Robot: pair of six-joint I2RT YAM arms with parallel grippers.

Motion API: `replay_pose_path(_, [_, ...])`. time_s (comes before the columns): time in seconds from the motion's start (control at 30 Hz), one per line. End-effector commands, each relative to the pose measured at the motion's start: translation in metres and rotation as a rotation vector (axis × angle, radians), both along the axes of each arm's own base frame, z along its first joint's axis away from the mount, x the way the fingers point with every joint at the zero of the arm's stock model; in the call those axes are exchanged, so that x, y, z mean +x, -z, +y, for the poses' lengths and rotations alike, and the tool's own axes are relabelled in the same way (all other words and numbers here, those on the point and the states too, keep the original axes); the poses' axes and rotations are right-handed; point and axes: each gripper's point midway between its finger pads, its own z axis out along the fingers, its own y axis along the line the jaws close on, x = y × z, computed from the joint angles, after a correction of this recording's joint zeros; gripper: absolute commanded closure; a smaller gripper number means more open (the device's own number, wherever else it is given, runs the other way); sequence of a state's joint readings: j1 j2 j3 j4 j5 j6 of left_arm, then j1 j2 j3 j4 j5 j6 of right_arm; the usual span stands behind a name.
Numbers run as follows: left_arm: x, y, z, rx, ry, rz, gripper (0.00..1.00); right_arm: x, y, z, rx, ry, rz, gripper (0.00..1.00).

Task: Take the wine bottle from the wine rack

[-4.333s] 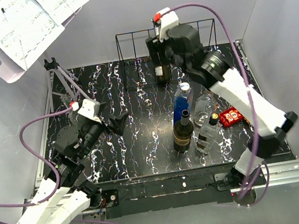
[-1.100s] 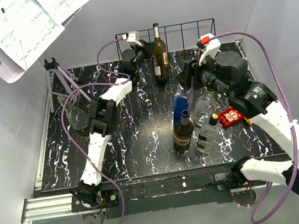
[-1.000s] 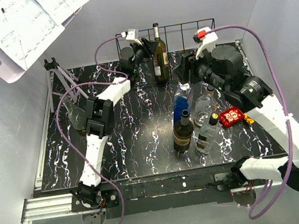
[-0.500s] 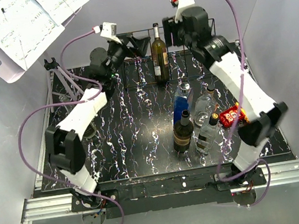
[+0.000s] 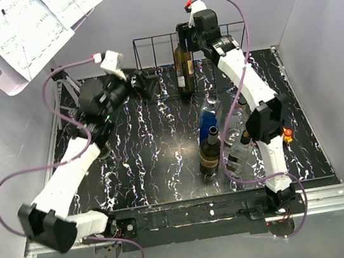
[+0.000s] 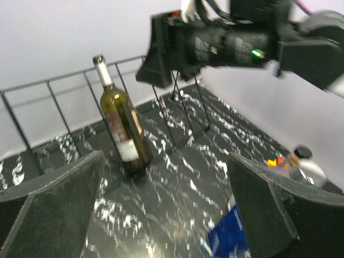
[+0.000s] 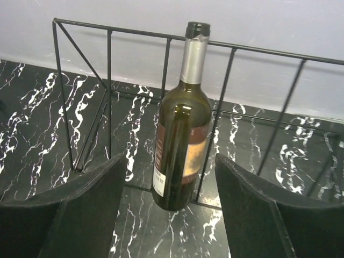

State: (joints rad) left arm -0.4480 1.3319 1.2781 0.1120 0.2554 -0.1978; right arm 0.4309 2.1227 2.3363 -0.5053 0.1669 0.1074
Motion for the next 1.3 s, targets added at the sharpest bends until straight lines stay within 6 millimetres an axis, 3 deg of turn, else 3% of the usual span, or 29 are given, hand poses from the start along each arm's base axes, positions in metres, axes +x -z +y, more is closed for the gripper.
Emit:
replay_pose_path(0.0, [-0.056, 0.016, 0.032, 0.068, -0.02, 0.012, 0.02, 0.026, 0.002, 0.017, 0.116, -0.026, -0.021, 0.26])
replay_pose_path(0.17, [-0.097, 0.046, 0.046, 0.06, 0.0, 0.044, 0.02, 0.051, 0.027, 0.02, 0.141, -0.018, -0.03, 0.27])
replay_pose_path(0.27, [-0.107, 0.06, 0.054, 0.088, -0.036, 0.019, 0.02, 0.06, 0.028, 0.019, 0.15, -0.021, -0.049, 0.27])
replay_pose_path(0.37, [-0.114, 0.067, 0.056, 0.11, -0.056, -0.028, 0.02, 0.057, 0.028, 0.012, 0.14, -0.005, -0.041, 0.27])
replay_pose_path(0.47, [-0.114, 0.06, 0.054, 0.092, -0.056, -0.059, 0.02, 0.049, 0.013, 0.005, 0.124, -0.002, -0.085, 0.27])
replay_pose_path(0.6, [-0.112, 0.061, 0.048, 0.089, -0.04, -0.045, 0.02, 0.038, -0.022, -0.002, 0.109, -0.005, -0.139, 0.27])
replay_pose_path(0.93, [-0.108, 0.06, 0.047, 0.117, -0.037, -0.037, 0.02, -0.012, -0.12, -0.018, 0.147, -0.047, -0.294, 0.26])
replay_pose_path(1.07, [-0.11, 0.061, 0.035, 0.159, 0.032, -0.002, 0.02, -0.037, -0.129, -0.038, 0.145, -0.001, -0.257, 0.26])
replay_pose_path(1.27, [-0.133, 0.056, -0.007, 0.167, 0.231, 0.035, 0.02, -0.103, -0.129, -0.059, 0.188, 0.003, -0.191, 0.27])
